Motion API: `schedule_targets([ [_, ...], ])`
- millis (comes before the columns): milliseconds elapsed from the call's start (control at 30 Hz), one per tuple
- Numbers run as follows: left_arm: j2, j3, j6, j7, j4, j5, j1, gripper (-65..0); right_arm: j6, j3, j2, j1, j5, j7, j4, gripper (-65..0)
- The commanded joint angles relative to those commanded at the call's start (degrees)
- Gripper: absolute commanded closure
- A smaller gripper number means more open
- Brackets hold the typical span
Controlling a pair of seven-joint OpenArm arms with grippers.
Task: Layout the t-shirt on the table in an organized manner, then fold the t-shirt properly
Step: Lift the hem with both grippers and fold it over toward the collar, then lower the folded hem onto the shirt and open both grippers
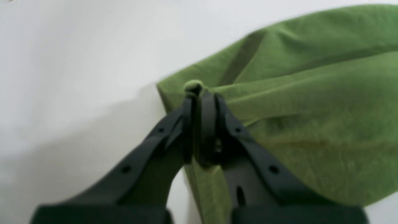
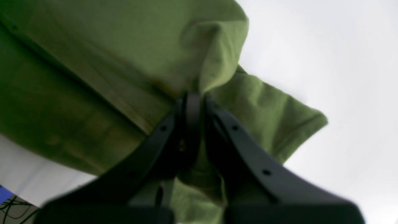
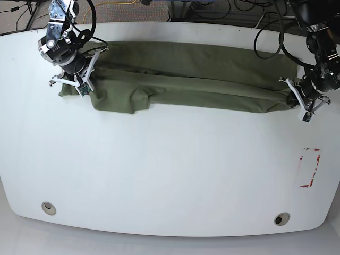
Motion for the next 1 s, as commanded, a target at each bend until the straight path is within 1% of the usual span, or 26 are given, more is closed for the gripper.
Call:
schedule_targets([
  [100, -1.1, 0.4, 0.0, 0.0, 0.1, 0.0, 1.2, 0.0, 0.00, -0.1, 0.0, 0.0, -0.4, -0.1, 0.0, -0.3],
  [133, -1.3, 0.4, 0.0, 0.0, 0.1, 0.0, 1.6, 0.0, 0.00, -0.1, 0.0, 0.0, -0.4, -0.1, -0.1, -1.4],
  [200, -1.3, 0.4, 0.0, 0.0, 0.1, 0.0, 1.8, -0.8, 0.00, 0.0, 0.0, -0.1, -0.4, -0.1, -0.1, -7.0],
  [233, -1.3, 0.4, 0.0, 0.0, 0.1, 0.0, 1.8, -3.1, 0.00, 0.2, 0.0, -0.1, -0.4, -0.1, 0.0, -11.3],
  [267, -1.3, 0.4, 0.0, 0.0, 0.1, 0.0, 1.9, -7.5, 0.00, 0.2, 0.0, -0.1, -0.4, -0.1, 0.0, -17.3],
  [300, -1.3, 0.4, 0.0, 0.0, 0.1, 0.0, 1.9, -9.3, 0.00, 0.2, 0.0, -0.1, -0.4, -0.1, 0.1, -19.3],
  [333, -1.4, 0.4, 0.0, 0.1, 0.1, 0.0, 1.9, -16.2, 0.00, 0.2, 0.0, -0.1, -0.1, -0.1, 0.1, -26.2],
  [367, -1.4, 0.4, 0.0, 0.2, 0.1, 0.0, 1.9, -21.2, 0.00, 0.2, 0.0, -0.1, 0.0, -0.1, 0.2, -30.3],
  [433, -1.4, 0.3, 0.0, 1.1, 0.3, 0.0, 1.7, -32.4, 0.00, 0.3, 0.0, 0.4, 0.0, -0.1, 0.2, -36.0],
  [500, -1.4, 0.1, 0.0, 2.2, 1.5, 0.0, 1.4, -40.0, 0.00, 0.3, 0.0, 0.5, 0.0, -0.1, 0.2, -37.3],
  [567, -1.4, 0.1, 0.0, 3.3, 3.4, 0.0, 1.4, -43.5, 0.00, 0.2, -0.1, 1.2, 0.0, -0.1, 0.5, -37.1],
  [633, -1.4, 0.1, 0.0, 4.4, 5.9, 0.0, 1.4, -43.1, 0.00, 0.2, -0.1, 2.0, 0.1, -0.1, 0.6, -37.1],
  [800, -1.4, 0.1, 0.0, 6.9, 12.0, 0.0, 0.3, -42.2, 0.00, 0.6, -2.9, 6.4, -0.4, -0.1, 0.4, -37.1],
  [1000, -1.1, 0.0, 0.0, 8.4, 14.9, 0.0, -0.6, -42.1, 0.00, 1.4, -5.3, 12.7, -0.4, -0.1, -3.9, -37.1],
])
